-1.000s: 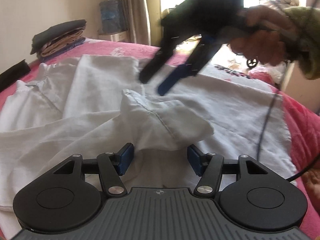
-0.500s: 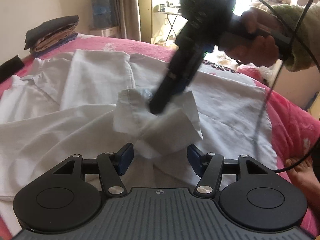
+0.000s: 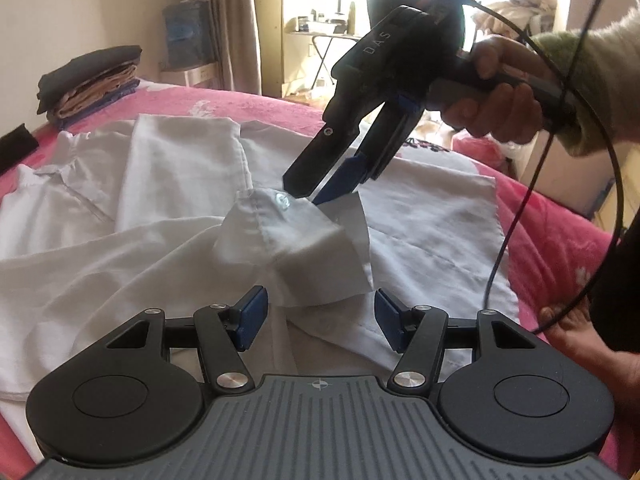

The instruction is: Fold clothes

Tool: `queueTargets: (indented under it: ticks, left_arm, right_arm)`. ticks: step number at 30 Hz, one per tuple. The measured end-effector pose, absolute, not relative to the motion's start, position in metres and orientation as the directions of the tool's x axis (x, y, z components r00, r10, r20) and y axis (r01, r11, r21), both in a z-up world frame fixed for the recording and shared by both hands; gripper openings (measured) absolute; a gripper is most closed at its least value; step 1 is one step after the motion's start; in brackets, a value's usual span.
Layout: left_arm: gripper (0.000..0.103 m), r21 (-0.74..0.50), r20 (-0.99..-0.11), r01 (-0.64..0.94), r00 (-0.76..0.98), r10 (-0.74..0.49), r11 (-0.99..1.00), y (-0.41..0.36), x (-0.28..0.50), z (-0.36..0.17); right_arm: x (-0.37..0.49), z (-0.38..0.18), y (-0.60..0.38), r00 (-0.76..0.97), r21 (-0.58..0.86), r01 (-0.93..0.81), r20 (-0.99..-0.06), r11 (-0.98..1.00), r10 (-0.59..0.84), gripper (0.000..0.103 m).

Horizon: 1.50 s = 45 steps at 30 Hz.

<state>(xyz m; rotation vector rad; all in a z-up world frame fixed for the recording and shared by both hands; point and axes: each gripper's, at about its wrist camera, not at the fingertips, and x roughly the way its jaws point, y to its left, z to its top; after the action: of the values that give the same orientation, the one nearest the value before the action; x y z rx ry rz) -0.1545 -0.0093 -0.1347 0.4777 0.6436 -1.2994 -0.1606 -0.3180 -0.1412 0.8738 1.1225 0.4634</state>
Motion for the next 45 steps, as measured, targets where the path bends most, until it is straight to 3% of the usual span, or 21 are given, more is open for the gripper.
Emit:
queueTargets:
  ticks: [7,16,25,26,27,28,29,34,37,39,45]
  left_arm:
    - [0.059,-0.041,-0.685,0.970,0.147,-0.713,0.239,-0.010,-0.156,-0.137]
    - [0.059,-0.014,-0.697,0.968,0.169,-0.697,0.250,-0.007,-0.159,-0.140]
    - [0.059,-0.021,-0.713,0.964,0.171,-0.680,0.265,-0.003,-0.160,-0.141]
    - [0.059,-0.023,-0.717,0.963,0.171,-0.676,0.267,-0.002,-0.161,-0.141]
    - [0.059,-0.024,-0.720,0.963,0.170,-0.673,0.269,-0.001,-0.161,-0.140]
    - [0.059,-0.027,-0.722,0.962,0.169,-0.670,0.272,0.001,-0.162,-0.140]
    - [0.059,-0.029,-0.725,0.961,0.169,-0.668,0.275,0.003,-0.162,-0.140]
    - [0.059,-0.063,-0.740,0.947,0.167,-0.652,0.315,0.013,-0.158,-0.143]
    - [0.059,-0.084,-0.742,0.937,0.168,-0.649,0.339,0.019,-0.155,-0.145]
    - [0.059,-0.098,-0.742,0.931,0.167,-0.649,0.351,0.022,-0.153,-0.145]
    - [0.059,-0.108,-0.755,0.922,0.167,-0.634,0.372,0.030,-0.149,-0.145]
  right_arm:
    - [-0.162,-0.149,-0.295,0.369,0.774,0.101,-0.612,0.625,0.699,0.051]
    - [-0.187,-0.110,-0.314,0.484,0.759,0.098,-0.601,0.643,0.636,0.051]
    - [-0.188,-0.143,-0.282,0.435,0.722,0.152,-0.662,0.675,0.610,0.050]
    - [-0.187,-0.143,-0.277,0.441,0.708,0.139,-0.670,0.693,0.596,0.049]
    - [-0.186,-0.142,-0.273,0.452,0.694,0.118,-0.675,0.710,0.583,0.039]
    - [-0.187,-0.140,-0.271,0.464,0.690,0.098,-0.669,0.718,0.580,0.014]
    - [-0.187,-0.136,-0.271,0.476,0.692,0.077,-0.658,0.718,0.583,0.004]
    - [-0.194,-0.084,-0.277,0.496,0.583,-0.153,-0.653,0.798,0.572,0.002]
    - [-0.199,-0.076,-0.275,0.368,0.501,-0.258,-0.740,0.826,0.563,0.002]
    - [-0.201,-0.083,-0.277,0.306,0.445,-0.254,-0.805,0.859,0.508,0.002]
    - [-0.211,-0.087,-0.285,0.272,0.382,-0.233,-0.858,0.894,0.437,0.002]
